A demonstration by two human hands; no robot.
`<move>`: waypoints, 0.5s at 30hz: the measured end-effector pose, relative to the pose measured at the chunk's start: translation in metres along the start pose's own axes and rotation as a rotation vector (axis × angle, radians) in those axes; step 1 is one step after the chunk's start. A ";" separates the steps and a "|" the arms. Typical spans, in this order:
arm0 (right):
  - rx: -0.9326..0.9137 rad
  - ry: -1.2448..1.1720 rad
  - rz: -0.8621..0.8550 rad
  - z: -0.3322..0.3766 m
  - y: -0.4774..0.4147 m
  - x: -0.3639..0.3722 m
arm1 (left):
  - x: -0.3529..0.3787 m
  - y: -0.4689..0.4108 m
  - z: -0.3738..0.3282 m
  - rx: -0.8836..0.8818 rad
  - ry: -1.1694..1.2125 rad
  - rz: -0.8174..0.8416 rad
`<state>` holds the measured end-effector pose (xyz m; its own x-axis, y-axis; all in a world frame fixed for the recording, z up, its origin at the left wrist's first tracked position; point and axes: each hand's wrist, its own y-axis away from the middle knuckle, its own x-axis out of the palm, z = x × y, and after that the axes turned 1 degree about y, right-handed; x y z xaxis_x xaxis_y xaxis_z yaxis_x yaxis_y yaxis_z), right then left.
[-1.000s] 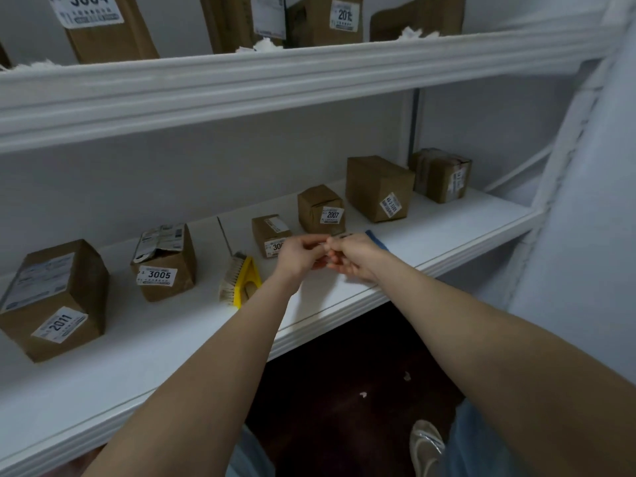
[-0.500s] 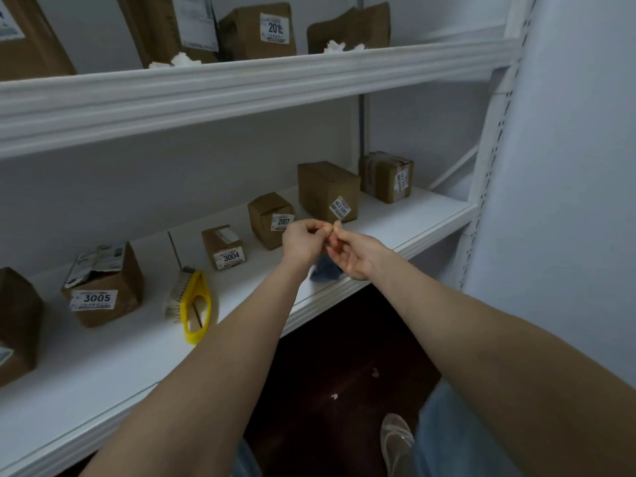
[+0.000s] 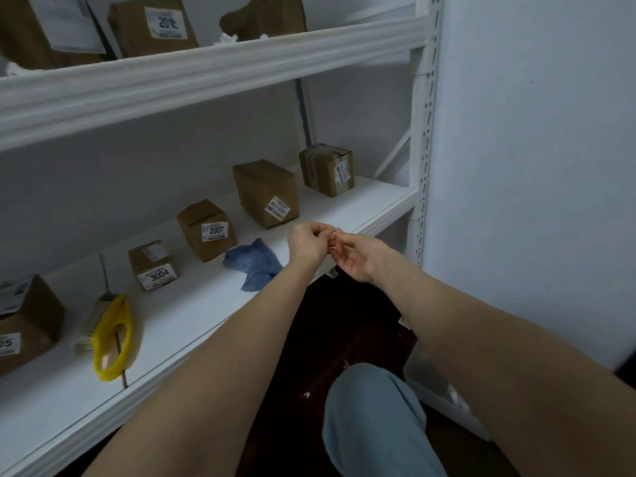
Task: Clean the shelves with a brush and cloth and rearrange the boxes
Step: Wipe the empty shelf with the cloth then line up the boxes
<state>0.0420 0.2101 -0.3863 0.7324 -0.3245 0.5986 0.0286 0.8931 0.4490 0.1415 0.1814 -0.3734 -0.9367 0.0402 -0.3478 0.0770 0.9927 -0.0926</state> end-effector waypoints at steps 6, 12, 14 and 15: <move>-0.037 -0.036 -0.121 0.019 0.002 -0.056 | 0.063 -0.001 -0.003 -0.015 -0.081 0.136; -0.062 -0.160 -0.229 0.031 0.001 -0.113 | 0.124 0.002 0.004 0.005 -0.162 0.268; -0.074 -0.191 -0.293 0.031 -0.002 -0.134 | 0.141 0.005 0.009 0.027 -0.257 0.333; -0.081 -0.199 -0.323 0.031 -0.003 -0.143 | 0.148 0.006 0.011 0.045 -0.314 0.366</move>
<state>-0.0838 0.2441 -0.4525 0.5303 -0.6404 0.5556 0.2958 0.7539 0.5867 0.0071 0.1920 -0.4361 -0.6975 0.3424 -0.6294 0.4030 0.9138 0.0505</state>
